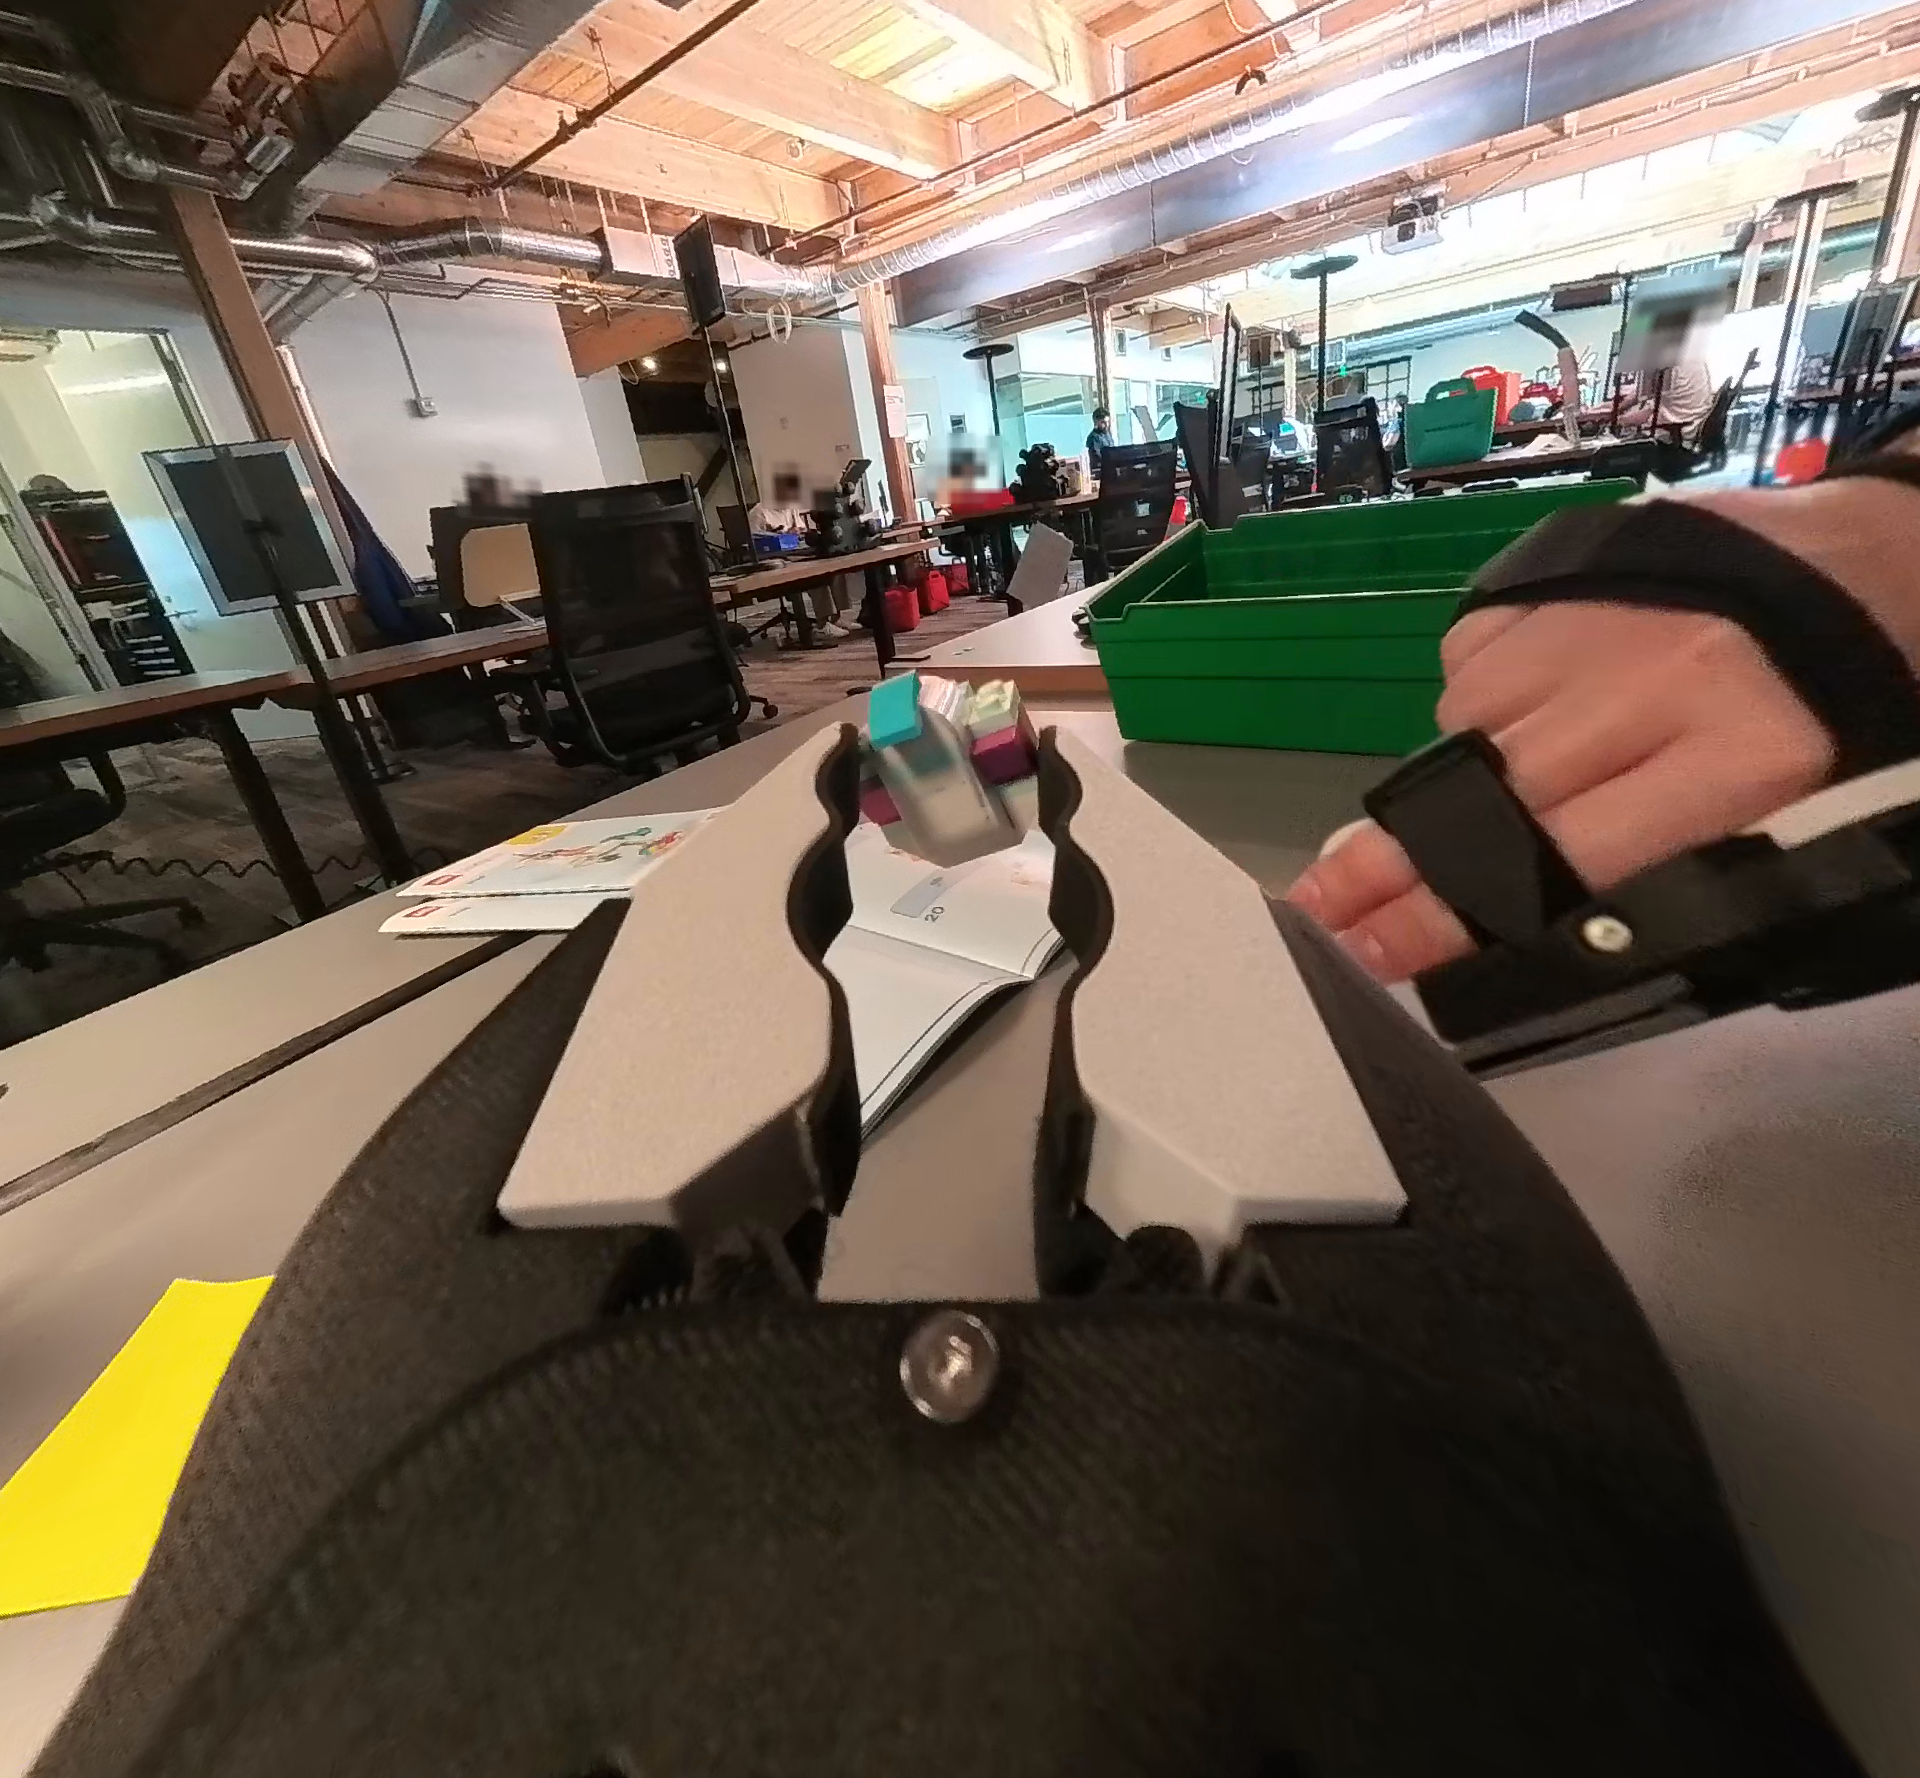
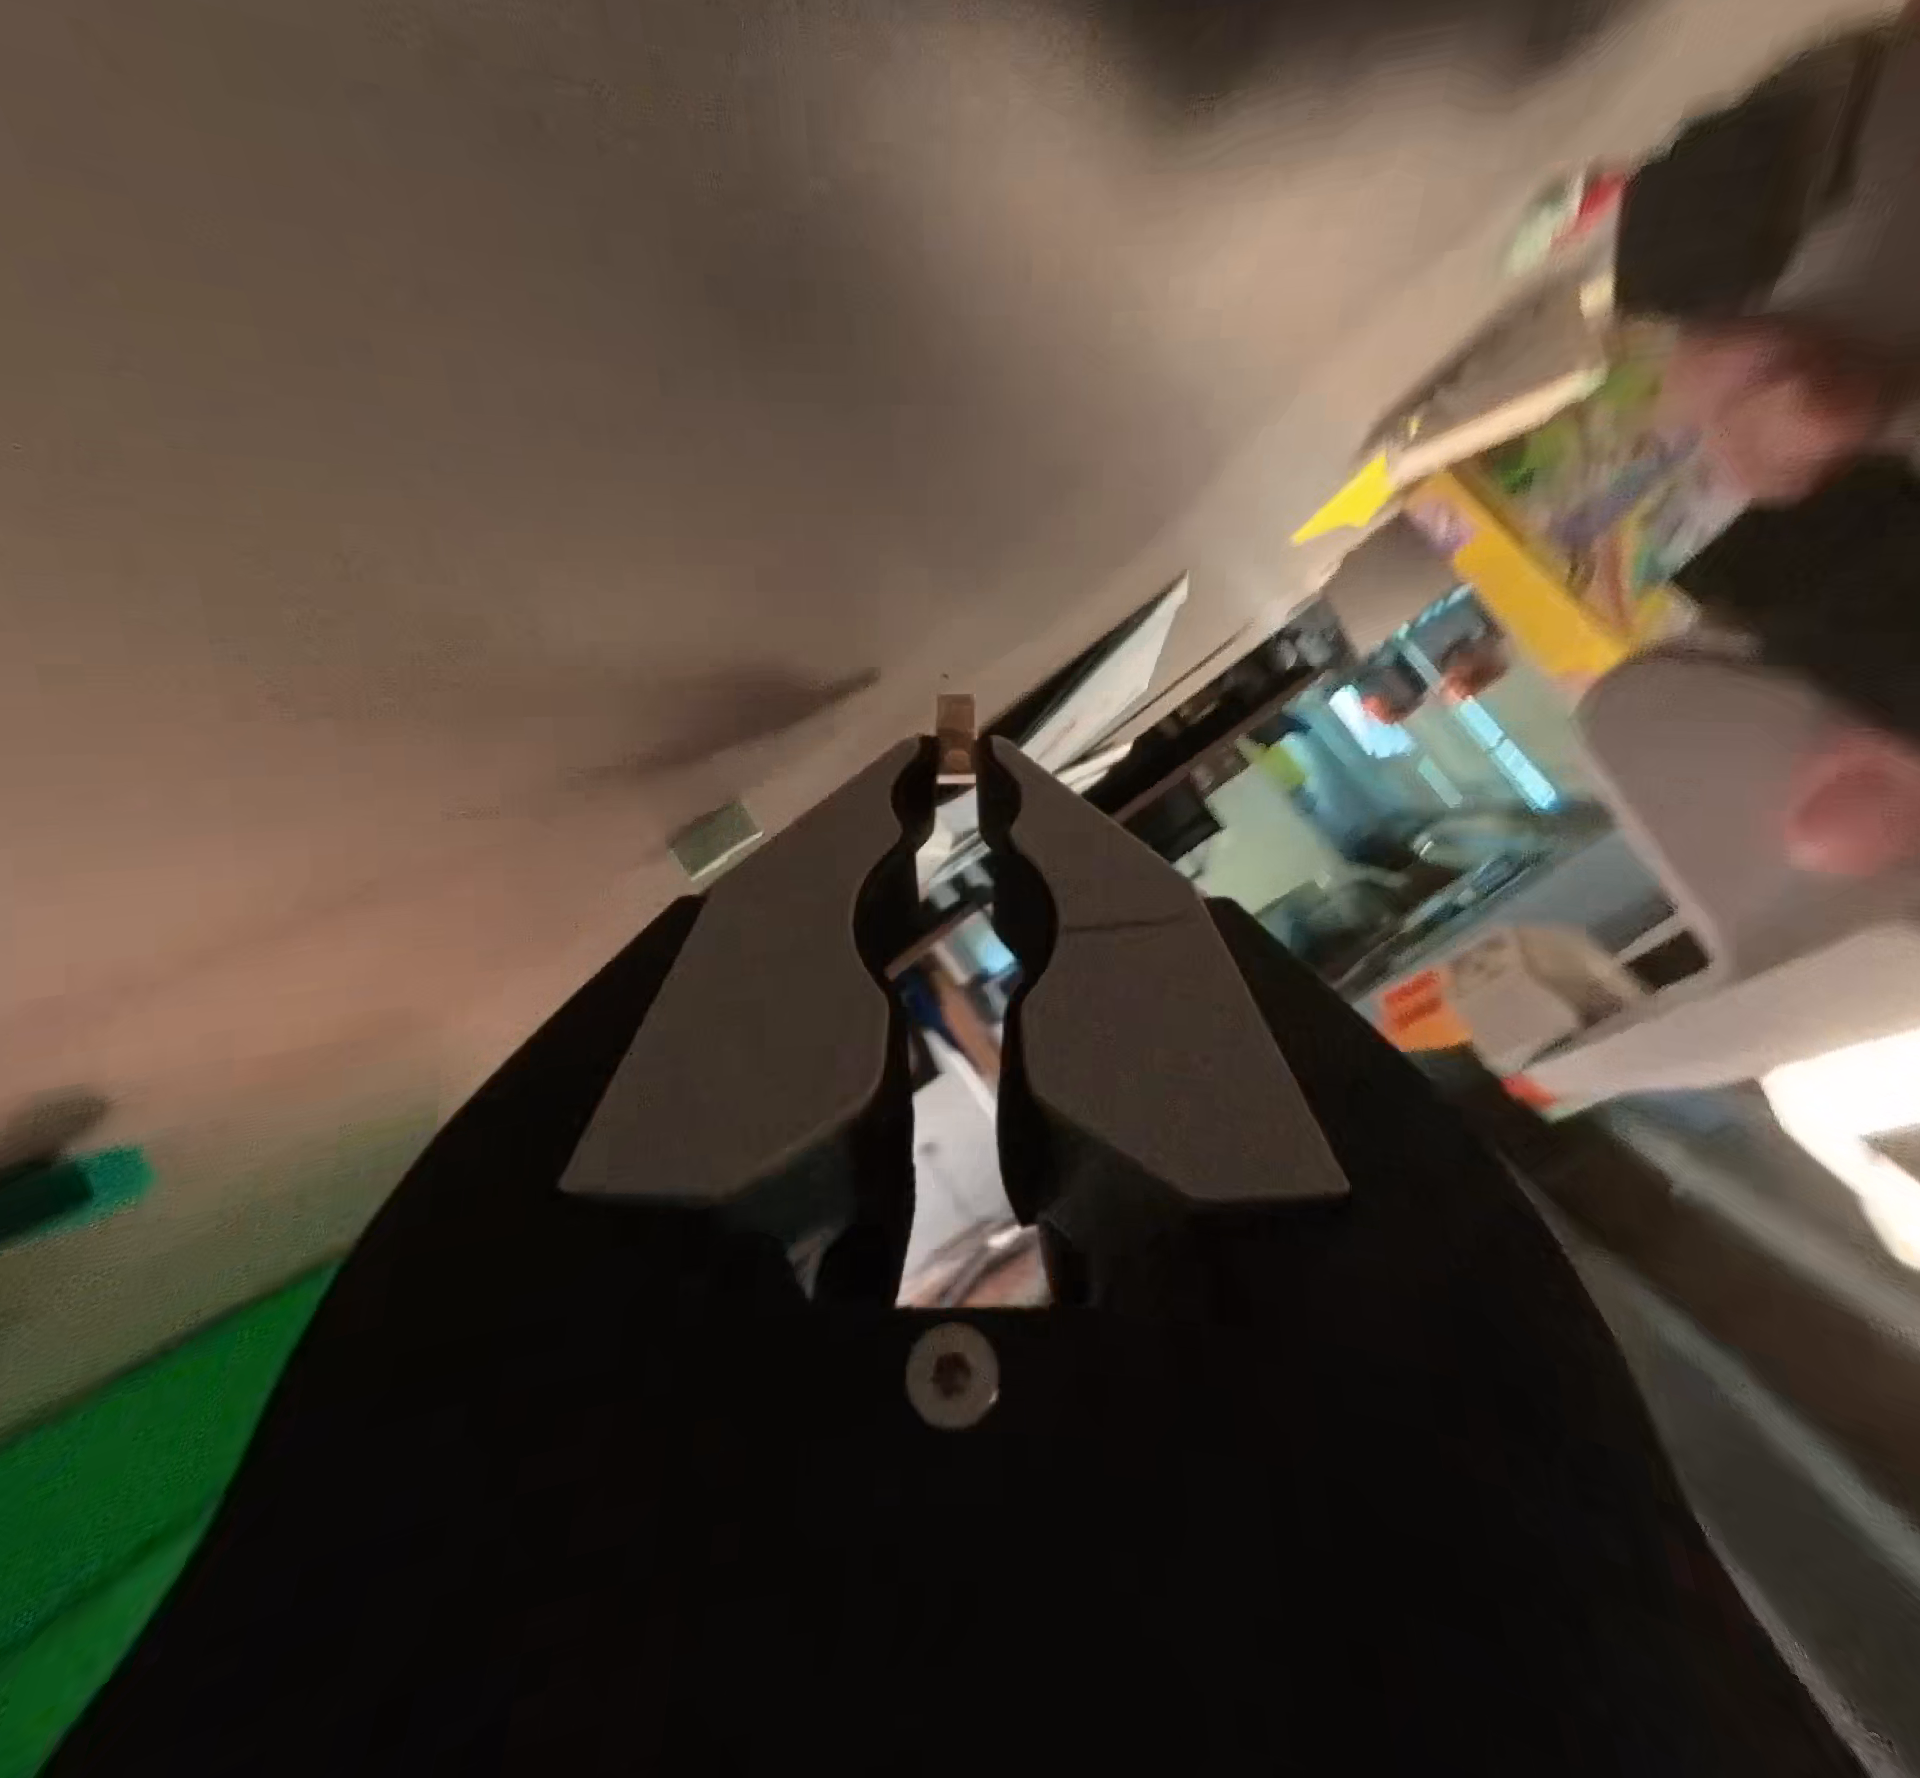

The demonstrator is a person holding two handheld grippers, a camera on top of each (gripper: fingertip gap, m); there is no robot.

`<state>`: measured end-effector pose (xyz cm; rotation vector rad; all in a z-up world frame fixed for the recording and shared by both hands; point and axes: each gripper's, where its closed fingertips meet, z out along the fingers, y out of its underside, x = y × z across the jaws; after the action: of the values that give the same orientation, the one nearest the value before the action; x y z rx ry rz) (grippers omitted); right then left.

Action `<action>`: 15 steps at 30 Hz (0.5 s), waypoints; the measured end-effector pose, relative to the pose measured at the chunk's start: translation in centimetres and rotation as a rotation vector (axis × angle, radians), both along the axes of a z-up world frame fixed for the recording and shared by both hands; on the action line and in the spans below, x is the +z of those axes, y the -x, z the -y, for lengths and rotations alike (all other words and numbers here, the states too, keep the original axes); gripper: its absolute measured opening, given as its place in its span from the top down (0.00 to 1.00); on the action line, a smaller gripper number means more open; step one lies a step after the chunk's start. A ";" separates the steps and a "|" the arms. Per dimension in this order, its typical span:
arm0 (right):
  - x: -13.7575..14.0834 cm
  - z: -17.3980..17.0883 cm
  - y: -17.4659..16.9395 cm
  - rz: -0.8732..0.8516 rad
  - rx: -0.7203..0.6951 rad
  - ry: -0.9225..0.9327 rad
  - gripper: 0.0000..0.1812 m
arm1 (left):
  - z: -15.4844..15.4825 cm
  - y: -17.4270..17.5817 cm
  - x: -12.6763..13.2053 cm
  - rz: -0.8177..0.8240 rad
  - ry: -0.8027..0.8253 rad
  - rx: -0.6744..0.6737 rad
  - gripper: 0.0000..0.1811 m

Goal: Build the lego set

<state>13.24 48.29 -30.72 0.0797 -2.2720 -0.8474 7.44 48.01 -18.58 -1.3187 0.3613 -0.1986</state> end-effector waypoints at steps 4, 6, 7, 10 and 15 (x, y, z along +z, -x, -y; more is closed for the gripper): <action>-0.6 1.9 -0.5 0.154 0.177 -0.092 0.98 | 0.0 0.0 0.0 -0.002 0.000 0.000 0.82; -0.8 2.8 -0.5 0.194 0.247 -0.114 0.98 | 0.1 0.0 0.0 -0.002 -0.001 0.000 0.82; -0.8 2.9 -0.5 0.214 0.273 -0.136 0.98 | 0.1 0.0 0.0 -0.003 -0.002 0.001 0.82; -0.9 3.1 -0.6 0.267 0.328 -0.174 0.97 | 0.0 0.0 0.0 -0.004 -0.002 0.003 0.82; -1.7 4.3 -1.1 0.331 0.390 -0.162 1.00 | 0.0 0.1 0.0 -0.001 0.000 0.002 0.82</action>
<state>14.37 43.98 -32.40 0.7606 -2.3655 -0.8512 7.34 48.02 -18.58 -1.3189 0.3604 -0.1963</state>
